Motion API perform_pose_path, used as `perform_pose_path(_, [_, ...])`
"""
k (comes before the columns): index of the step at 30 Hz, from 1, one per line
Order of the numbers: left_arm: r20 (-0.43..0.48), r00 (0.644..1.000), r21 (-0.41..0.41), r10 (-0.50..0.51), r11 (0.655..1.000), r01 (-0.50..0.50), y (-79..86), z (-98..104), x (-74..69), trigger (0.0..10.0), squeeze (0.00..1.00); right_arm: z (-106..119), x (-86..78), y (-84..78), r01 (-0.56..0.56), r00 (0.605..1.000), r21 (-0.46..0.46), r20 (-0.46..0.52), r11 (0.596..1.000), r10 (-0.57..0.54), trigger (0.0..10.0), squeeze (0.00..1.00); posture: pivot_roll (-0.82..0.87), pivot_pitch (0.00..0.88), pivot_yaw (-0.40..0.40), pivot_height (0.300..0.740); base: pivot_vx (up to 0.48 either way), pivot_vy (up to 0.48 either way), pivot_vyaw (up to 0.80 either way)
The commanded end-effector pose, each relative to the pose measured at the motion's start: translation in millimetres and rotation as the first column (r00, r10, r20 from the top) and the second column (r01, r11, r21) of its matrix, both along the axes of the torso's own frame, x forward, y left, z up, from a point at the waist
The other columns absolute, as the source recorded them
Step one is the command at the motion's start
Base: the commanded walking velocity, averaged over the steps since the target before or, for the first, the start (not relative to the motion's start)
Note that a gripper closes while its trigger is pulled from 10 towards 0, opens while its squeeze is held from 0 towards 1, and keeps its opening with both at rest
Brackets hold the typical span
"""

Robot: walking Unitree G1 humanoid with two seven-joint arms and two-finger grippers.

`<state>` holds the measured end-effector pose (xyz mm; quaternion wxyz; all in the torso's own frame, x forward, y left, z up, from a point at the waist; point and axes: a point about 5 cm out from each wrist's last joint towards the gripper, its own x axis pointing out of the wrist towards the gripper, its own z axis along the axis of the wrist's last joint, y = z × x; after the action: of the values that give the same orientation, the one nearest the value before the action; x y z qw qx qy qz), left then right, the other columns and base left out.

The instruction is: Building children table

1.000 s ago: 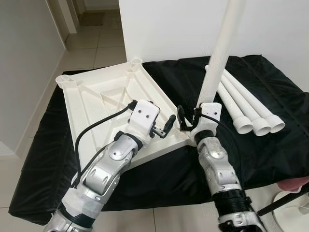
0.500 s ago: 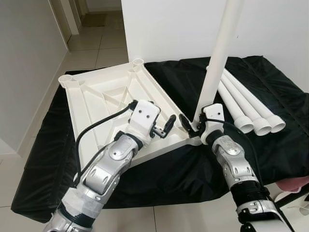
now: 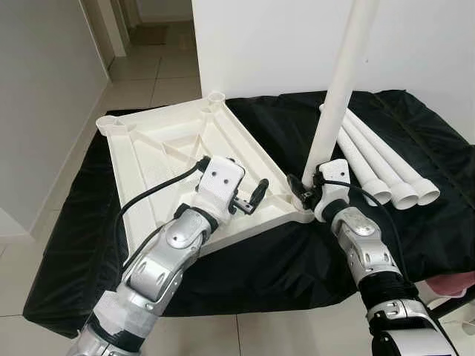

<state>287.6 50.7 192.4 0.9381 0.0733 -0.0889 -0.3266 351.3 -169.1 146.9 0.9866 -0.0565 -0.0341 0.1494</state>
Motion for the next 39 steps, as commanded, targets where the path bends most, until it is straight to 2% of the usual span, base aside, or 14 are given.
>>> perform_pose_path(1, [-0.001, 0.994, 0.039, -0.109, 0.993, 0.109, -3.4, -2.1, -4.7, 10.0, 0.00, -14.2, -2.6, -0.3, 0.065, 0.995, 0.056, -0.073, 0.996, -0.061, 10.0, 0.00, -0.07, 0.015, 0.060, 0.740, 0.000, 0.000, 0.00])
perform_pose_path(7, [-0.005, 0.993, 0.041, -0.117, 0.992, 0.117, -3.9, -3.4, -6.0, 10.0, 0.00, -14.6, -9.9, 17.2, 0.121, 0.990, 0.122, -0.088, 0.985, -0.111, 10.0, 0.00, -0.07, 0.013, 0.060, 0.740, 0.000, 0.000, 0.00])
perform_pose_path(10, [-0.006, 0.993, 0.041, -0.118, 0.992, 0.118, -4.1, -3.8, -6.2, 10.0, 0.00, -14.6, -11.8, 20.7, 0.137, 0.988, 0.142, -0.095, 0.980, -0.125, 10.0, 0.00, -0.07, 0.013, 0.059, 0.740, 0.000, 0.000, 0.00])
perform_pose_path(12, [-0.009, 0.992, 0.040, -0.122, 0.992, 0.123, -5.0, -4.8, -7.2, 10.0, 0.00, -14.2, -17.9, 30.0, 0.194, 0.979, 0.177, -0.103, 0.965, -0.177, 10.0, 0.00, -0.07, 0.013, 0.056, 0.740, 0.000, 0.000, 0.00])
perform_pose_path(15, [-0.010, 0.992, 0.040, -0.123, 0.992, 0.124, -5.2, -5.2, -7.6, 10.0, 0.00, -13.9, -21.4, 34.5, 0.230, 0.971, 0.186, -0.105, 0.955, -0.214, 10.0, 0.00, -0.07, 0.012, 0.054, 0.740, 0.000, 0.000, 0.00])
perform_pose_path(18, [-0.012, 0.992, 0.039, -0.124, 0.991, 0.124, -5.4, -6.0, -8.1, 10.0, 0.00, -11.6, -28.2, 42.2, 0.309, 0.951, 0.192, -0.092, 0.932, -0.296, 10.0, 0.00, -0.08, 0.008, 0.054, 0.740, 0.000, 0.000, 0.00])
perform_pose_path(21, [-0.013, 0.992, 0.039, -0.124, 0.991, 0.124, -5.4, -6.1, -8.1, 10.0, 0.00, -10.7, -29.7, 43.5, 0.321, 0.947, 0.191, -0.091, 0.927, -0.309, 10.0, 0.00, -0.08, 0.008, 0.054, 0.740, 0.000, 0.000, 0.00])
perform_pose_path(23, [-0.014, 0.992, 0.041, -0.125, 0.991, 0.125, -5.1, -6.7, -7.9, 10.0, 0.00, -11.8, -34.2, 46.4, 0.441, 0.897, 0.187, -0.119, 0.878, -0.426, 10.0, 0.00, -0.08, 0.005, 0.055, 0.740, 0.000, 0.000, 0.00])
perform_pose_path(24, [-0.014, 0.992, 0.041, -0.125, 0.991, 0.125, -5.1, -6.7, -7.9, 10.0, 0.00, -11.8, -34.2, 46.4, 0.441, 0.897, 0.187, -0.119, 0.878, -0.426, 10.0, 0.00, -0.08, 0.005, 0.055, 0.740, 0.000, 0.000, 0.00])
perform_pose_path(25, [-0.015, 0.992, 0.042, -0.125, 0.991, 0.125, -4.8, -7.0, -7.8, 10.0, 0.00, -11.6, -37.8, 48.8, 0.510, 0.860, 0.178, -0.134, 0.841, -0.493, 10.0, 0.00, -0.07, 0.005, 0.055, 0.740, 0.000, 0.000, 0.00])
perform_pose_path(29, [-0.016, 0.992, 0.043, -0.123, 0.991, 0.124, -3.8, -6.9, -7.4, 10.0, 0.00, -13.8, -41.4, 50.9, 0.549, 0.835, 0.143, -0.144, 0.824, -0.531, 10.0, 0.00, -0.07, 0.007, 0.055, 0.740, 0.000, 0.000, 0.00])
perform_pose_path(36, [-0.016, 0.992, 0.044, -0.121, 0.992, 0.122, -3.2, -6.9, -7.5, 10.0, 0.00, -12.5, -42.5, 48.9, 0.543, 0.840, 0.160, -0.133, 0.825, -0.527, 10.0, 0.00, -0.07, 0.010, 0.054, 0.740, 0.000, 0.000, 0.00])
perform_pose_path(37, [-0.017, 0.993, 0.043, -0.121, 0.992, 0.121, -3.3, -7.0, -7.5, 10.0, 0.00, -9.8, -42.2, 47.7, 0.530, 0.848, 0.162, -0.112, 0.833, -0.518, 10.0, 0.92, -0.07, 0.010, 0.054, 0.740, 0.000, 0.000, 0.00])
perform_pose_path(39, [-0.017, 0.993, 0.042, -0.120, 0.992, 0.121, -3.4, -7.1, -7.5, 10.0, 0.00, -7.9, -42.1, 47.0, 0.522, 0.853, 0.161, -0.097, 0.838, -0.513, 10.0, 0.92, -0.07, 0.010, 0.054, 0.740, 0.000, 0.000, 0.00])
